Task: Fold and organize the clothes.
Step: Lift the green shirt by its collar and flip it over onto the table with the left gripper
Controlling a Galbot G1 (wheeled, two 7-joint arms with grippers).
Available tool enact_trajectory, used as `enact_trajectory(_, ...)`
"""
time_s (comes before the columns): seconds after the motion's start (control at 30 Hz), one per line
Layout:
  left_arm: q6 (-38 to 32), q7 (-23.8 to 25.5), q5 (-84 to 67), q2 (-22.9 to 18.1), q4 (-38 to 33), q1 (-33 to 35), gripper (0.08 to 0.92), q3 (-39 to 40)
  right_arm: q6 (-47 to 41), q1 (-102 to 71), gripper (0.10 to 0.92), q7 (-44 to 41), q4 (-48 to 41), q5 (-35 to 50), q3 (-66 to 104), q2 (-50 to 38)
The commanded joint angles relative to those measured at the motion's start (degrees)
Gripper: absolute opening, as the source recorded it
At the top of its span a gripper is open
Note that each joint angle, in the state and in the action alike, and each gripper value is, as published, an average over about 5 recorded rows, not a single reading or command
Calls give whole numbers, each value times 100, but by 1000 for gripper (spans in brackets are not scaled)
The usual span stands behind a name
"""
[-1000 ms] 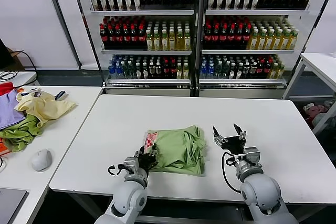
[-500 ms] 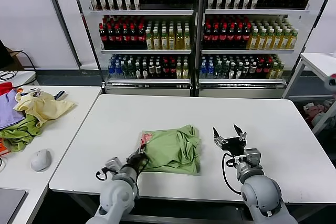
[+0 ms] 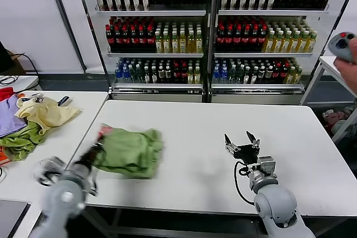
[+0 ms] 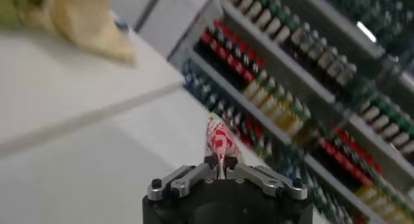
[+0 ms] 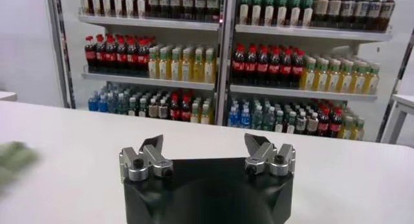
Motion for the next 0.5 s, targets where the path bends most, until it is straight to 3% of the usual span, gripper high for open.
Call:
enact_trajectory(0.03, 87, 6, -861, 989, -549, -229, 113, -957, 18, -60, 823, -4, 54, -7, 15, 18)
enact_trajectory(0.2, 26, 135, 284, 56, -588, -516, 113, 906, 33, -152, 823, -5, 167, -27, 71, 72)
enact_trajectory(0.33, -38, 249, 1141, -832, 69, -975, 113, 2297, 44, -224, 823, -8, 302, -38, 157, 95)
enact_trajectory(0.5, -83, 360, 1907, -1673, 1047, -1602, 113, 3230, 98, -338, 823, -20, 414, -38, 316, 86)
